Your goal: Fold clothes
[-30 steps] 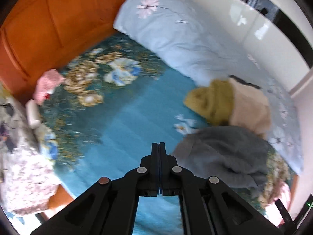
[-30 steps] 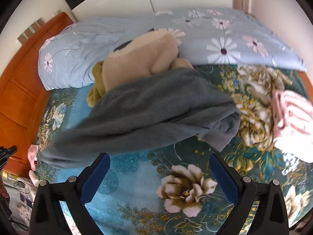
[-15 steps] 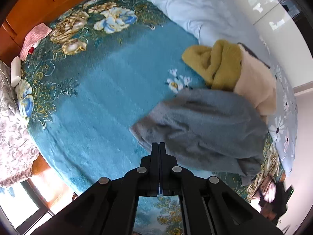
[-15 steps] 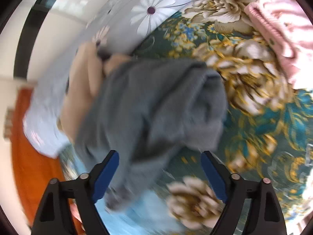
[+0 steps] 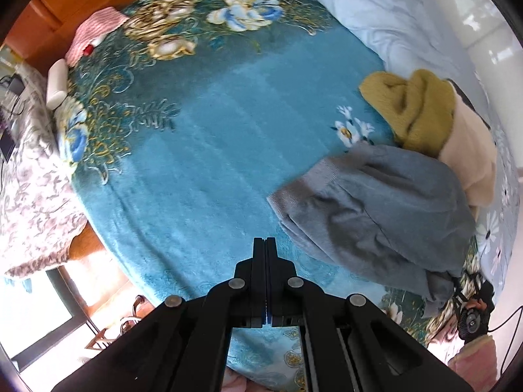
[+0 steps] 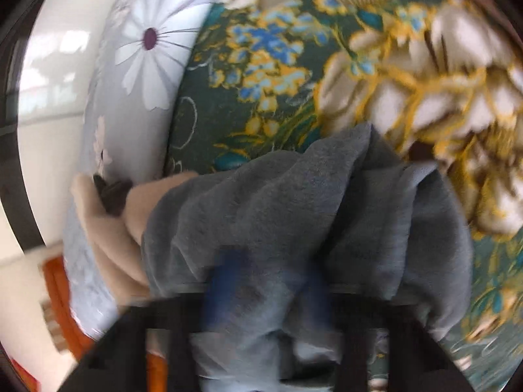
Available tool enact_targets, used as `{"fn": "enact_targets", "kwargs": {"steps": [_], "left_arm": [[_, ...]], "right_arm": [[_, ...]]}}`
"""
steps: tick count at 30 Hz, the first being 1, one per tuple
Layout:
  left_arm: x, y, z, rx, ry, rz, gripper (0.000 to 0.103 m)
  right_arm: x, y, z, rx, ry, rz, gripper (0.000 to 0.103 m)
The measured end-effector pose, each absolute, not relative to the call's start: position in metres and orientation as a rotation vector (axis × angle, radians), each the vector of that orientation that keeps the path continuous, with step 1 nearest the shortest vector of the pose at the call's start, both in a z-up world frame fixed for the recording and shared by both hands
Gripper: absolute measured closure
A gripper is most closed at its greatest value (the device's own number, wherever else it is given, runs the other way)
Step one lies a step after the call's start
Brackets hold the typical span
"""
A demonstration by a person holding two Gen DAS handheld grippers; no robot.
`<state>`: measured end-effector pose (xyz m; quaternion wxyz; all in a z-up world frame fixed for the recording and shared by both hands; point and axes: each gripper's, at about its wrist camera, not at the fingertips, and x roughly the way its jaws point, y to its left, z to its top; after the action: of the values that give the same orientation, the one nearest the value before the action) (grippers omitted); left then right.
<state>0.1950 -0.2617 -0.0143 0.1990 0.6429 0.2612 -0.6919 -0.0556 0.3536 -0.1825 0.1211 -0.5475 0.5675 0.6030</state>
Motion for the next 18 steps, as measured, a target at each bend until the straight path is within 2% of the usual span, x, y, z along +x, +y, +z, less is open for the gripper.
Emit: {"fn": "enact_targets", "kwargs": {"steps": [3,7,12,14,18], "left_arm": [[0.190,-0.262,-0.013,1.788,0.772,-1.928,0.103],[0.178,-0.242,-0.013,1.817,0.786,-1.960,0.103],[0.162,-0.212,-0.013,1.884,0.766,-2.030,0.103],[0.155,-0.200,-0.013,1.910,0.758,-2.058,0.103],[0.141,-0.176,-0.012,1.963,0.739,-2.113,0.103]], "right_arm": [[-0.061,0.349,-0.160,-1.544,1.741,1.883,0.095],[-0.059,0.346,-0.099,-1.464,1.884,2.157,0.095],[0.001,0.343,-0.015,-1.346,2.000,2.485,0.095],[0.044,0.345,0.005,-1.352,1.978,2.574,0.095],[0.132,0.366,-0.004,-1.527,1.727,2.528,0.095]]}}
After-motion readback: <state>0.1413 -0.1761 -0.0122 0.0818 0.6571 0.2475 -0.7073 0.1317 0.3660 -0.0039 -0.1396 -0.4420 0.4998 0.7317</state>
